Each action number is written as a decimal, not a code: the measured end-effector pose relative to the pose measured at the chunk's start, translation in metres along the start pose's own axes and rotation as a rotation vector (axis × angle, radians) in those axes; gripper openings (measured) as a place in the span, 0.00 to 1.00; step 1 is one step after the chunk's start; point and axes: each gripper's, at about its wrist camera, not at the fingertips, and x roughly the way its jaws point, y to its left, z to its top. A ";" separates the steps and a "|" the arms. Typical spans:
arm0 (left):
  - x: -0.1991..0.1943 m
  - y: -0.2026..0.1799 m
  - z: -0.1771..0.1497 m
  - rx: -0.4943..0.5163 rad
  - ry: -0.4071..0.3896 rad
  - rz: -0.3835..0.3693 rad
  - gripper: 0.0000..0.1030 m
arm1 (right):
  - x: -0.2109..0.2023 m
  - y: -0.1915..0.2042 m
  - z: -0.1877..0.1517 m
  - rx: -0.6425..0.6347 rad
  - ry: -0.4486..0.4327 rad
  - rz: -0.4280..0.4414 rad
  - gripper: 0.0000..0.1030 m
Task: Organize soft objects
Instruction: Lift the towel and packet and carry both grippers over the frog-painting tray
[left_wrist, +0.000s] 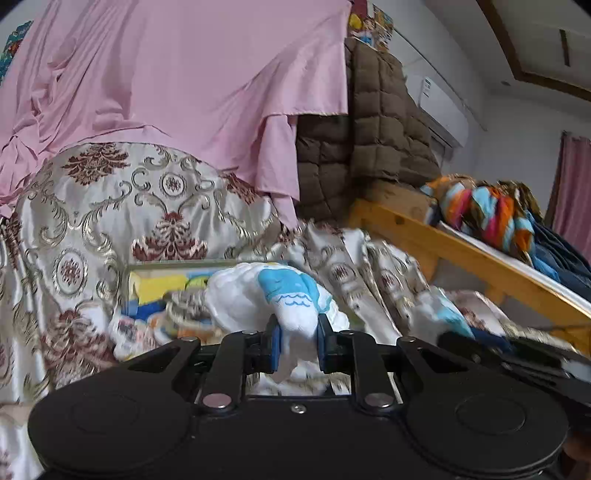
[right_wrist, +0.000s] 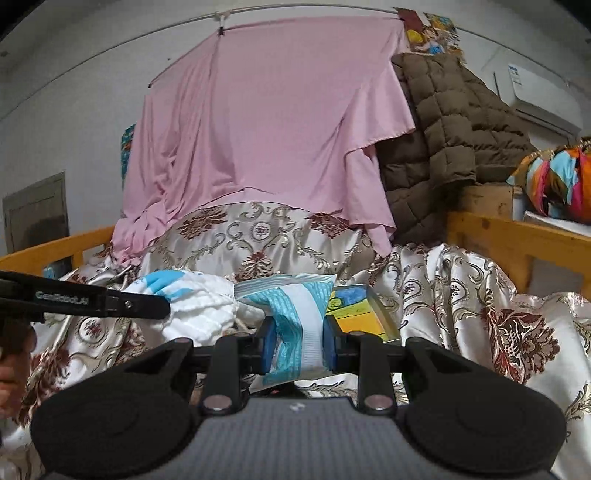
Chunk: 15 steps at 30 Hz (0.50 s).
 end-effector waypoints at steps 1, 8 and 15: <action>0.007 0.002 0.004 -0.003 -0.009 0.001 0.20 | 0.003 -0.004 0.001 0.009 -0.001 -0.002 0.29; 0.073 0.018 0.033 -0.068 -0.073 0.014 0.20 | 0.030 -0.028 0.009 0.074 0.001 -0.041 0.29; 0.119 0.046 0.039 -0.123 -0.092 0.000 0.20 | 0.079 -0.040 0.032 0.083 0.036 -0.089 0.29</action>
